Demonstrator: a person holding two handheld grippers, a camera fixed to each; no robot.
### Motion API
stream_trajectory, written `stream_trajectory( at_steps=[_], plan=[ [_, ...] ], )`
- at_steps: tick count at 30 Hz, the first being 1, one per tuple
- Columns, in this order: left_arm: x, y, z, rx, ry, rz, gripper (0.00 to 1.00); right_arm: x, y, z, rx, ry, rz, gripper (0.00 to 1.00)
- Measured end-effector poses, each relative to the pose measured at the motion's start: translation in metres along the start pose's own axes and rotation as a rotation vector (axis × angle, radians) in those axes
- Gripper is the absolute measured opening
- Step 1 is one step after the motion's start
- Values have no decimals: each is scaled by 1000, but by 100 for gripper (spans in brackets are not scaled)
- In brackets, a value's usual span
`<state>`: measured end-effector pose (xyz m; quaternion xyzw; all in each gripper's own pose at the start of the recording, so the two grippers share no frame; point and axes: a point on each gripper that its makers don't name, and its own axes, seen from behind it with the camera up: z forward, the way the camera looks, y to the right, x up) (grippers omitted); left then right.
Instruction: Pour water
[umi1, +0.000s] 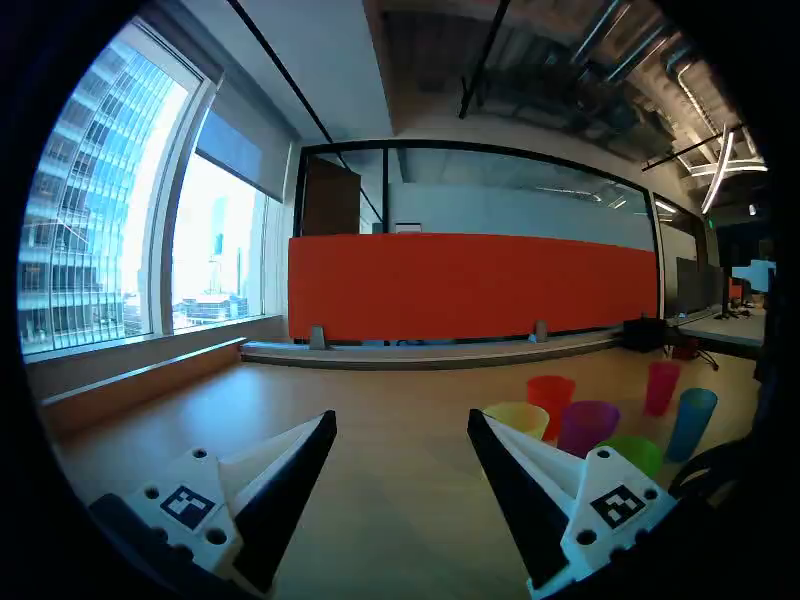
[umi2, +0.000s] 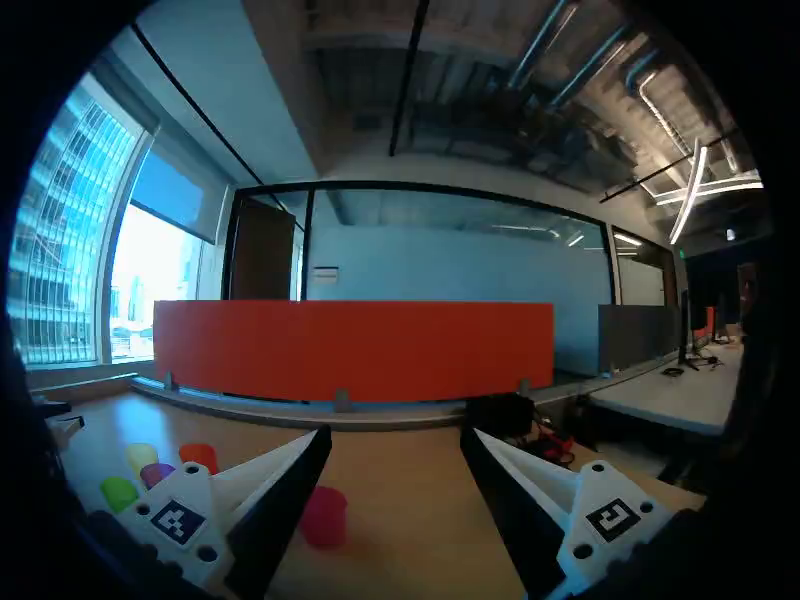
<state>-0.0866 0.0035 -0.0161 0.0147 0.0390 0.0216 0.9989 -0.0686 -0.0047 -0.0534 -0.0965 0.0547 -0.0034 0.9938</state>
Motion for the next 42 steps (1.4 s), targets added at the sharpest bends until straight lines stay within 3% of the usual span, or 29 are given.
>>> stream_trajectory(
  at_steps=[17, 42],
  plan=[
    [0, -1, 0, -1, -1, 2, 98, 0, -1, 3, 10, 6, -20, 100],
    [1, -1, -1, -1, -1, 2, 98, -65, -23, 19, 97, -2, 0, 99]
  ],
)
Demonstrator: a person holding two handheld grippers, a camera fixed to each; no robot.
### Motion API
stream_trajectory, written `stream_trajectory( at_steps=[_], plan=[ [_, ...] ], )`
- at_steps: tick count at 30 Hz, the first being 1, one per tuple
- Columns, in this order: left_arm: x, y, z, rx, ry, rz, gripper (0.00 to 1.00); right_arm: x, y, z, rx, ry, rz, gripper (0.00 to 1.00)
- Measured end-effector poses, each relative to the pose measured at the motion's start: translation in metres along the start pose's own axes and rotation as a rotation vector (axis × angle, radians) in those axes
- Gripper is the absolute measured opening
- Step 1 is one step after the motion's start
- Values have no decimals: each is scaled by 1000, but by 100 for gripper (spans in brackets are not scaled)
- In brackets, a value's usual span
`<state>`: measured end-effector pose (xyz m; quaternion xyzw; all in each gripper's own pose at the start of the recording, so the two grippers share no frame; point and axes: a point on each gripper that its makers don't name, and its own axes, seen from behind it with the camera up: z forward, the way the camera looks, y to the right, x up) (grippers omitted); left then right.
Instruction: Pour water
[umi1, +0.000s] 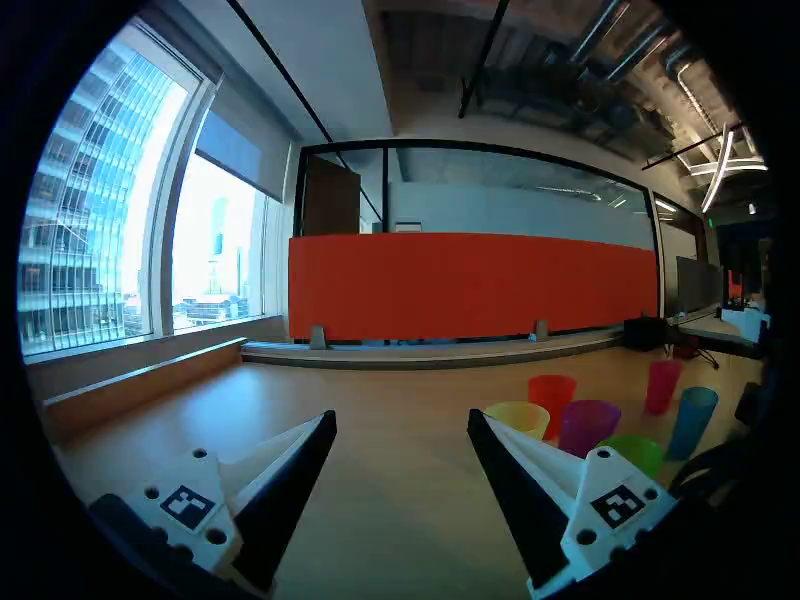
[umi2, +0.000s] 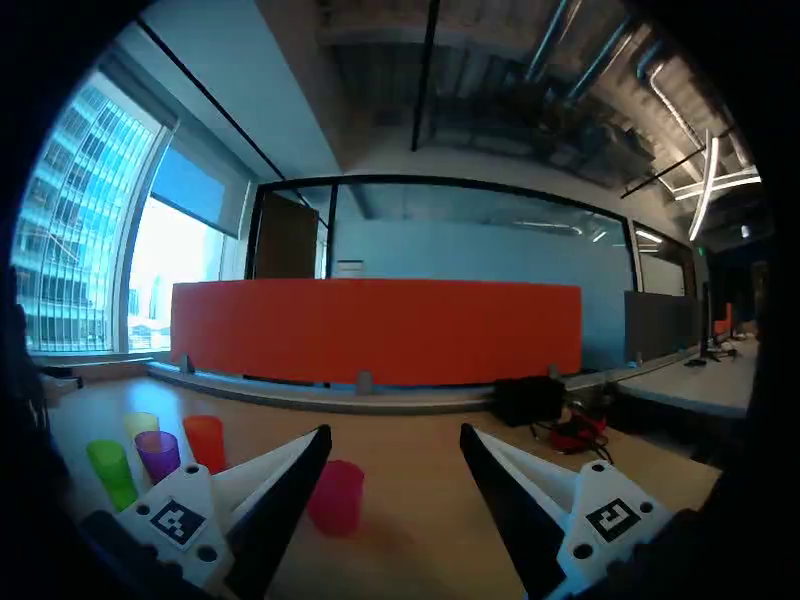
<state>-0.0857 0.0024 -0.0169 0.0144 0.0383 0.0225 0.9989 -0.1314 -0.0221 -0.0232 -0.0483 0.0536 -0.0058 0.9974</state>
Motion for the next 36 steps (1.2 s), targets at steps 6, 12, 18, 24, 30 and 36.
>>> stream_trajectory(
  at_steps=[6, 12, 18, 24, 30, 36],
  plan=[
    [0, 0, 0, 0, 0, 0, 98, -17, 1, 0, 6, -21, 9, 99],
    [0, 0, 0, 0, 0, 0, 98, -28, 9, -1, -8, -36, 13, 99],
    [0, 0, -1, 0, 0, 0, 98, -33, 13, 1, -14, -47, 33, 100],
    [1, 0, 0, 0, 0, 0, 98, -38, 14, 1, -18, -62, 22, 100],
    [0, 0, 0, 0, 0, 0, 98, -41, 13, 1, -16, -70, 13, 99],
    [0, 0, 0, 0, 0, 0, 98, -40, 13, 1, -16, -71, 14, 100]
  ],
)
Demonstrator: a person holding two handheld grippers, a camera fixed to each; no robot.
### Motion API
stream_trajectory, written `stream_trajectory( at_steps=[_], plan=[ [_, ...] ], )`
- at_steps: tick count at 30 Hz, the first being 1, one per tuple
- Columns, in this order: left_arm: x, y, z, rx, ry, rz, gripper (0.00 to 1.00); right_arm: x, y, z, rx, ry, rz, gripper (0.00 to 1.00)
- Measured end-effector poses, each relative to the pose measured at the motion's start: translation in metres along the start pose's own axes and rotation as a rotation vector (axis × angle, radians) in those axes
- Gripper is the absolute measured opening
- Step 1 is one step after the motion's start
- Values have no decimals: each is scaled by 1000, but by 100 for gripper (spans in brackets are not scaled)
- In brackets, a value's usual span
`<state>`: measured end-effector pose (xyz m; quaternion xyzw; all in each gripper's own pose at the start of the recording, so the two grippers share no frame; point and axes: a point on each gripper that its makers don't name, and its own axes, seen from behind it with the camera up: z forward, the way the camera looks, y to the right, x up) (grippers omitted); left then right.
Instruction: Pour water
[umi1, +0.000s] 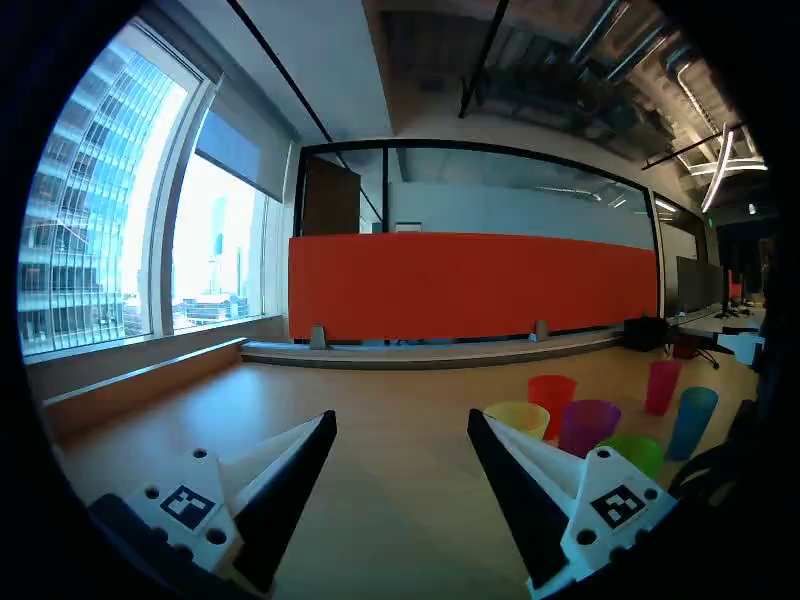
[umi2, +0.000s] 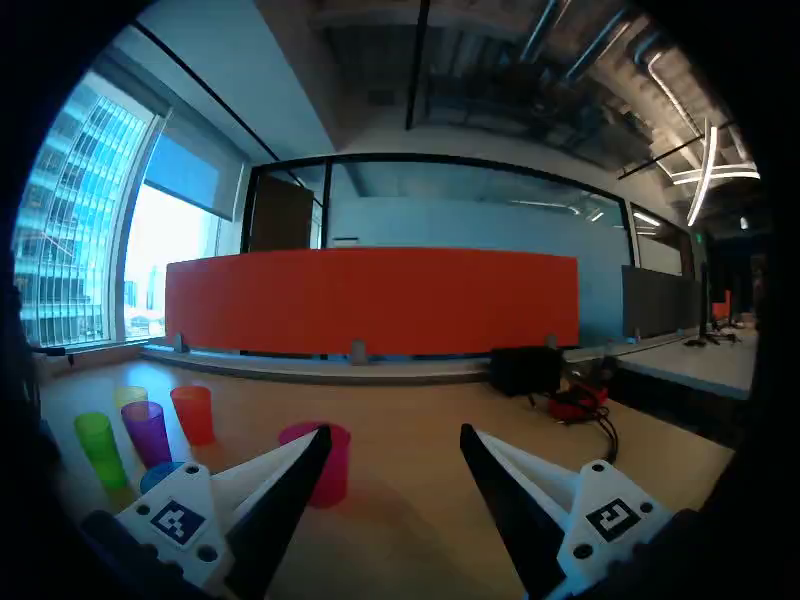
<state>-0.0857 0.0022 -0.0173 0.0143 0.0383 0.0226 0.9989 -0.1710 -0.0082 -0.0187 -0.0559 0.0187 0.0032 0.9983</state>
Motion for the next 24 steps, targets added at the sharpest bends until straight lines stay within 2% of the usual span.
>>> stream_trajectory(
  at_steps=[24],
  plan=[
    [0, 0, 0, 0, 0, 0, 98, -2, -2, -3, 6, -3, 0, 99]
  ],
)
